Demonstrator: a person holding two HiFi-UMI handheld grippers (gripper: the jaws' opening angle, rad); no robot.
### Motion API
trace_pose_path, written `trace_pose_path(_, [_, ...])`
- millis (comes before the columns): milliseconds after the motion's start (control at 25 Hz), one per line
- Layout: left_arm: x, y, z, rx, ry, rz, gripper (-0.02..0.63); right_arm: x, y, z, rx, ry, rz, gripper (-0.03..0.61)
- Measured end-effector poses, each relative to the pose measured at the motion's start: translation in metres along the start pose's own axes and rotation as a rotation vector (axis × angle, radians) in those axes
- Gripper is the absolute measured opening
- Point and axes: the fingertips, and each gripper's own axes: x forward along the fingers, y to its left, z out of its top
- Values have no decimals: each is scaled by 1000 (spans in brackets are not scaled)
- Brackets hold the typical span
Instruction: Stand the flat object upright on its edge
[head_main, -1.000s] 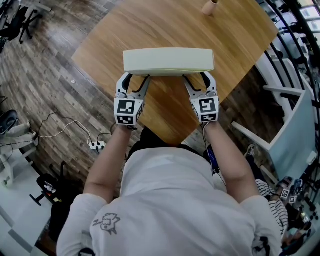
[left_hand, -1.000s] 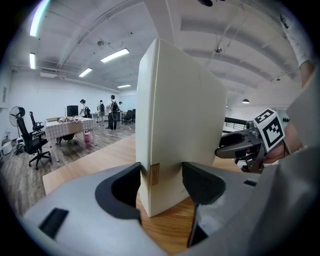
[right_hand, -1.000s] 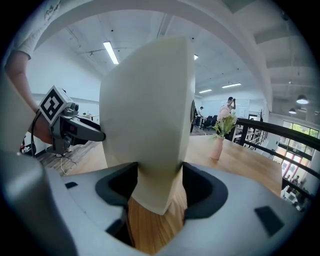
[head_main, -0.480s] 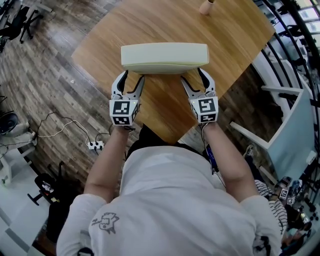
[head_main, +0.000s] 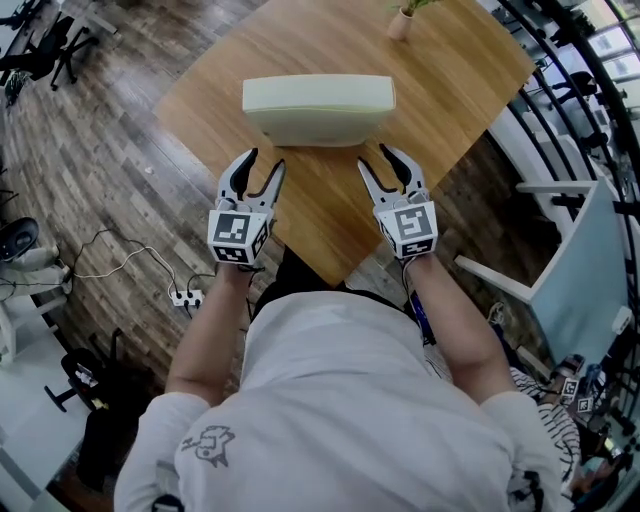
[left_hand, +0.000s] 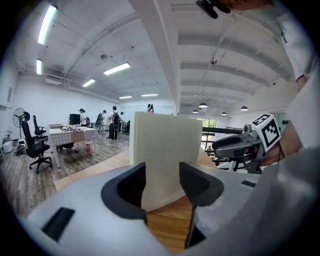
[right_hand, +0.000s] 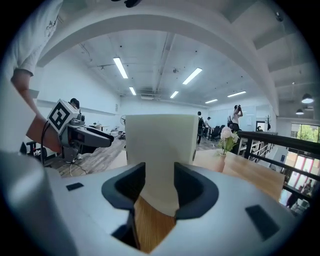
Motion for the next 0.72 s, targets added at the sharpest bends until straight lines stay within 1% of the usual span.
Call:
trace_pose_path(120, [-19, -12, 20, -10, -52, -6, 151, -20, 6, 18, -27, -48, 10, 131])
trace_pose_path(320, [-52, -31, 46, 6, -119, -24, 81, -52, 22, 38, -53, -97, 25, 56])
trace_pose_path(400, [-63, -39, 55, 18, -141, -38, 44, -64, 30, 49, -63, -117, 37, 17])
trace_pose_path(480, [-72, -46, 61, 27, -156, -50, 11, -74, 37, 59, -60, -134, 56, 5])
trace_pose_path(560, [-80, -56, 66, 28, -164, -66, 6, -86, 42, 65, -53, -144, 77, 5])
trace_pose_path(720, [-100, -79, 80, 17, -173, -130, 6, -109, 49, 78, -38, -151, 107, 5])
